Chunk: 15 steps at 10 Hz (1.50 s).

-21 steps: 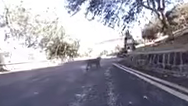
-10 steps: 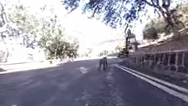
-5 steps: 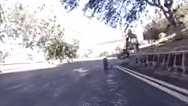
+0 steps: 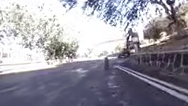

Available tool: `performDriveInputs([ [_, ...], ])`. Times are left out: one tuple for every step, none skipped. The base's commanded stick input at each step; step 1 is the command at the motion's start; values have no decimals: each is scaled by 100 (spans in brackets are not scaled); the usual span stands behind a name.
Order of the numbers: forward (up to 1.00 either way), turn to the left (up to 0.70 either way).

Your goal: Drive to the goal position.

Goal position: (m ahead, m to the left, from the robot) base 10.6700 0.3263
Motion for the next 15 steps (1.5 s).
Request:
performDriveInputs([
  [50, 0],
  [50, 0],
  [50, 0],
  [50, 0],
  [50, 0],
  [50, 0],
  [50, 0],
  [50, 0],
  [50, 0],
  [50, 0],
  [50, 0],
  [50, 0],
  [50, 0],
  [50, 0],
  [50, 0],
])
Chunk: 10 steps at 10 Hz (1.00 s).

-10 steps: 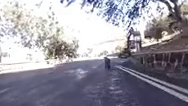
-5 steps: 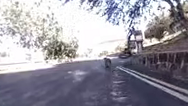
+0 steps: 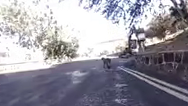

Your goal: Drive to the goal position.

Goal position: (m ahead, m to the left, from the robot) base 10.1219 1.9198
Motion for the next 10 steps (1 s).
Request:
performDriveInputs([
  [50, 0],
  [50, 0],
  [50, 0],
  [50, 0],
  [50, 0],
  [50, 0],
  [50, 0],
  [50, 0],
  [50, 0],
  [50, 0],
])
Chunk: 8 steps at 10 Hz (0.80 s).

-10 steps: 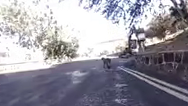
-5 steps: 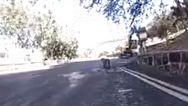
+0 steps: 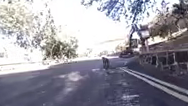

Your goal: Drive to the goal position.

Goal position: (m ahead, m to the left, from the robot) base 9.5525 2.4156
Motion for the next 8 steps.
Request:
performDriveInputs([
  [50, 0],
  [50, 0],
  [50, 0],
  [50, 0],
  [50, 0],
  [50, 0],
  [50, 0],
  [50, 0],
])
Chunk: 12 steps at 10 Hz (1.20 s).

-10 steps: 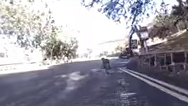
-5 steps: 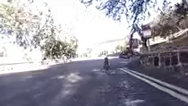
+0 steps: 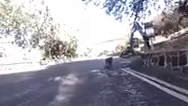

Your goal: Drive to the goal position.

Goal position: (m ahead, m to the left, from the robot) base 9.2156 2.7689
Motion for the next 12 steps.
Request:
performDriveInputs([
  [50, 0],
  [50, 0],
  [50, 0],
  [50, 0],
  [50, 0],
  [50, 0],
  [50, 0],
  [50, 0],
  [50, 0],
  [50, 0],
  [50, 0],
  [50, 0],
])
